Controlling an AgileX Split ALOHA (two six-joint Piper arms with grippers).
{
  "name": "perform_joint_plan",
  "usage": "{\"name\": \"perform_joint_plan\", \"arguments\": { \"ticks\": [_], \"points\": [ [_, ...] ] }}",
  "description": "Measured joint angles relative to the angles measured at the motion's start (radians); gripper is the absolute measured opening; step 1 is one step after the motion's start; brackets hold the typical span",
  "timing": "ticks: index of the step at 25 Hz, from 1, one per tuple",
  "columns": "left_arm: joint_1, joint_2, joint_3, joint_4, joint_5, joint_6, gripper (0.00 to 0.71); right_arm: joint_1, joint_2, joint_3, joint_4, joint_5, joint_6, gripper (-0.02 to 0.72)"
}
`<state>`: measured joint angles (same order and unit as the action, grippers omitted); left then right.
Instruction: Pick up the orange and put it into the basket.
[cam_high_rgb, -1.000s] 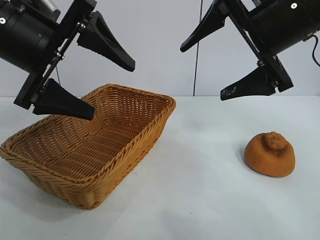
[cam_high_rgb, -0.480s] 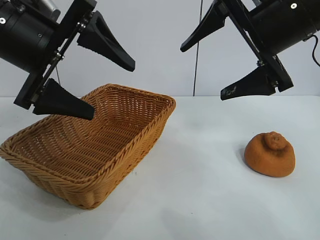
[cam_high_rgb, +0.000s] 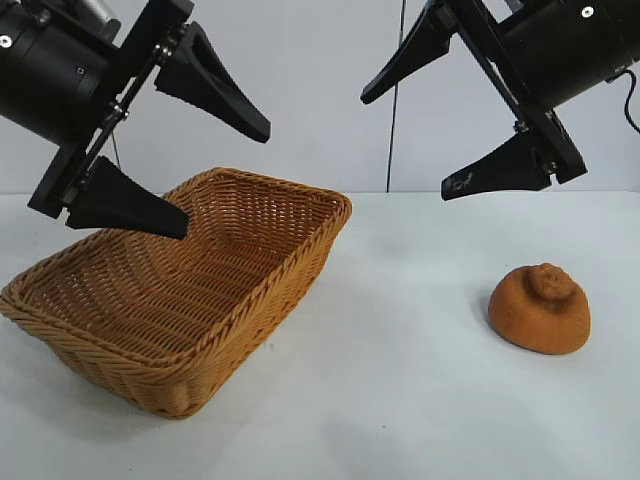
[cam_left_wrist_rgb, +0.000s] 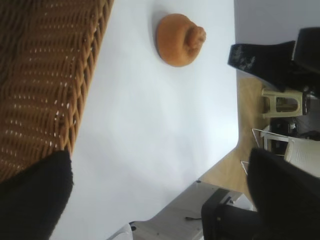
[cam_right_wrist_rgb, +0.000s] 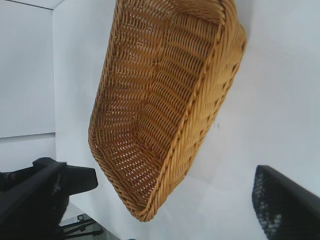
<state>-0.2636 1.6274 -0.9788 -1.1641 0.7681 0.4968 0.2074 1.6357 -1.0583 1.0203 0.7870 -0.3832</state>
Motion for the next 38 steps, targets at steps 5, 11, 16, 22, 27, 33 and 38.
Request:
{"name": "perform_joint_plan", "arguments": {
  "ticks": [5, 11, 16, 22, 27, 33, 38],
  "points": [
    [0.012, -0.009, 0.0, -0.001, -0.006, -0.005, 0.672, 0.0, 0.0, 0.0, 0.0, -0.002, 0.0, 0.683],
    [0.02, -0.093, 0.0, 0.126, -0.009, -0.159, 0.672, 0.0, 0.0, 0.0, 0.0, -0.007, 0.0, 0.683],
    [0.016, -0.175, 0.0, 0.375, 0.009, -0.497, 0.672, 0.0, 0.0, 0.0, 0.0, -0.009, 0.0, 0.683],
    [-0.112, -0.192, 0.0, 0.656, -0.008, -0.905, 0.672, 0.0, 0.0, 0.0, 0.0, -0.01, 0.0, 0.683],
    [-0.183, -0.192, 0.0, 0.947, -0.056, -1.316, 0.672, 0.0, 0.0, 0.0, 0.0, -0.01, 0.0, 0.683],
    [-0.183, -0.192, 0.0, 1.149, -0.023, -1.688, 0.672, 0.0, 0.0, 0.0, 0.0, -0.01, 0.0, 0.683],
    [-0.183, -0.163, 0.0, 1.164, -0.008, -1.759, 0.672, 0.0, 0.0, 0.0, 0.0, -0.012, 0.0, 0.683]
  ]
}}
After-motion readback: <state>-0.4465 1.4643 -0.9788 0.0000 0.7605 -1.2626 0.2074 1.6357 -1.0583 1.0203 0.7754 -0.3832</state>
